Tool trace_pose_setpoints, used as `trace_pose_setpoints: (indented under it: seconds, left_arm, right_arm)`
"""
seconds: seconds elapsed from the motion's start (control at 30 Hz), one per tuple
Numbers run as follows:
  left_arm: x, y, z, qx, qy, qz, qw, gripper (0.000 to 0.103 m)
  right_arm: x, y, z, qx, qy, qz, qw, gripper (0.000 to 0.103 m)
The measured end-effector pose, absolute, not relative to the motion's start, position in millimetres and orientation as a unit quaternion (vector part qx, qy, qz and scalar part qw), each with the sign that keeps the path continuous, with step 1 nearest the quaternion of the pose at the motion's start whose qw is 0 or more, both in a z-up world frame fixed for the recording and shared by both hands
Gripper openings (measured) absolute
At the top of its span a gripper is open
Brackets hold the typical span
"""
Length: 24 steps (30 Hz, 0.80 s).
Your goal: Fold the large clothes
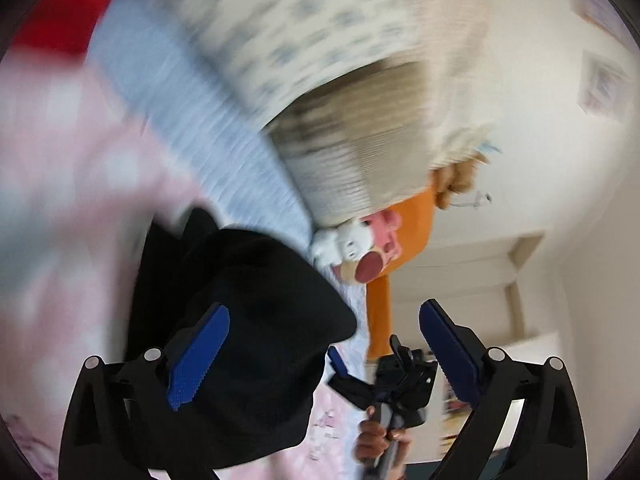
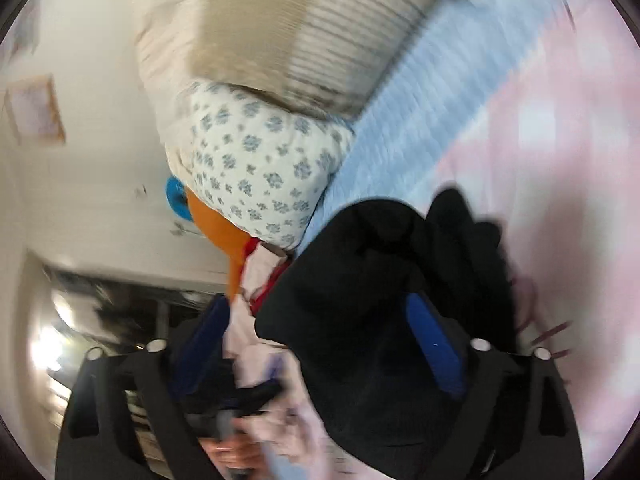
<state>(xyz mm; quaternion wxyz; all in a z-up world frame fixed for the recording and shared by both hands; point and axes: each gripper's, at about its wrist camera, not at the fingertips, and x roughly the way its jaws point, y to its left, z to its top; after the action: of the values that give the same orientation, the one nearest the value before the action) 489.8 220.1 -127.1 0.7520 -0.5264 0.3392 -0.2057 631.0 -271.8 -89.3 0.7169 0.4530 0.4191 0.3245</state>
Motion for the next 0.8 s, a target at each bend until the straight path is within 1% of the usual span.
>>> trace_pose_setpoints:
  seconds: [0.1, 0.13, 0.17, 0.2, 0.23, 0.27, 0.33, 0.37, 0.4, 0.43, 0.53, 0.6, 0.63, 0.73, 0.8]
  left_arm:
    - [477, 215, -75, -0.426, 0.342, -0.185, 0.817, 0.099]
    - [481, 202, -60, -0.364, 0.356, -0.166, 0.844, 0.099]
    - [487, 190, -55, -0.328, 0.364, -0.157, 0.857, 0.099]
    - [493, 178, -54, -0.299, 0.371, -0.153, 0.866, 0.099]
    - [504, 160, -56, -0.255, 0.383, -0.145, 0.876, 0.099]
    - [518, 140, -64, -0.204, 0.401, -0.135, 0.883, 0.099]
    - [546, 112, -90, -0.129, 0.449, -0.109, 0.878, 0.098]
    - [560, 103, -107, -0.098, 0.473, -0.086, 0.871, 0.096]
    - [576, 98, -127, -0.083, 0.502, -0.066, 0.858, 0.096]
    - [587, 98, -143, -0.084, 0.524, -0.059, 0.845, 0.096]
    - [618, 112, -193, -0.171, 0.569, -0.061, 0.802, 0.096]
    - [623, 121, -221, -0.212, 0.571, -0.060, 0.791, 0.097]
    - [622, 122, -225, -0.216, 0.562, -0.062, 0.796, 0.097]
    - [615, 125, -225, -0.217, 0.546, -0.066, 0.806, 0.097]
    - [608, 124, -217, -0.206, 0.541, -0.066, 0.813, 0.097]
  right_arm:
    - [620, -271, -56, 0.391, 0.391, 0.329, 0.765, 0.091]
    - [618, -259, -44, 0.354, 0.384, 0.336, 0.784, 0.082]
    - [617, -249, -38, 0.323, 0.383, 0.337, 0.797, 0.071]
    - [616, -228, -30, 0.267, 0.383, 0.340, 0.816, 0.063]
    - [615, -209, -26, 0.212, 0.384, 0.329, 0.837, 0.042]
    - [616, -194, -27, 0.168, 0.387, 0.308, 0.853, 0.030]
    - [620, -172, -37, 0.099, 0.383, 0.250, 0.884, 0.028]
    - [625, -168, -43, 0.086, 0.382, 0.234, 0.890, 0.028]
    - [632, -165, -50, 0.077, 0.382, 0.219, 0.894, 0.028]
    - [640, -162, -56, 0.069, 0.386, 0.210, 0.895, 0.028]
    - [678, -152, -84, 0.036, 0.428, 0.177, 0.885, 0.030]
    - [696, -149, -103, 0.035, 0.450, 0.175, 0.875, 0.031]
    - [704, -150, -115, 0.052, 0.460, 0.182, 0.867, 0.032]
    - [709, -152, -124, 0.059, 0.447, 0.198, 0.870, 0.033]
    - [702, -156, -119, 0.060, 0.431, 0.207, 0.876, 0.036]
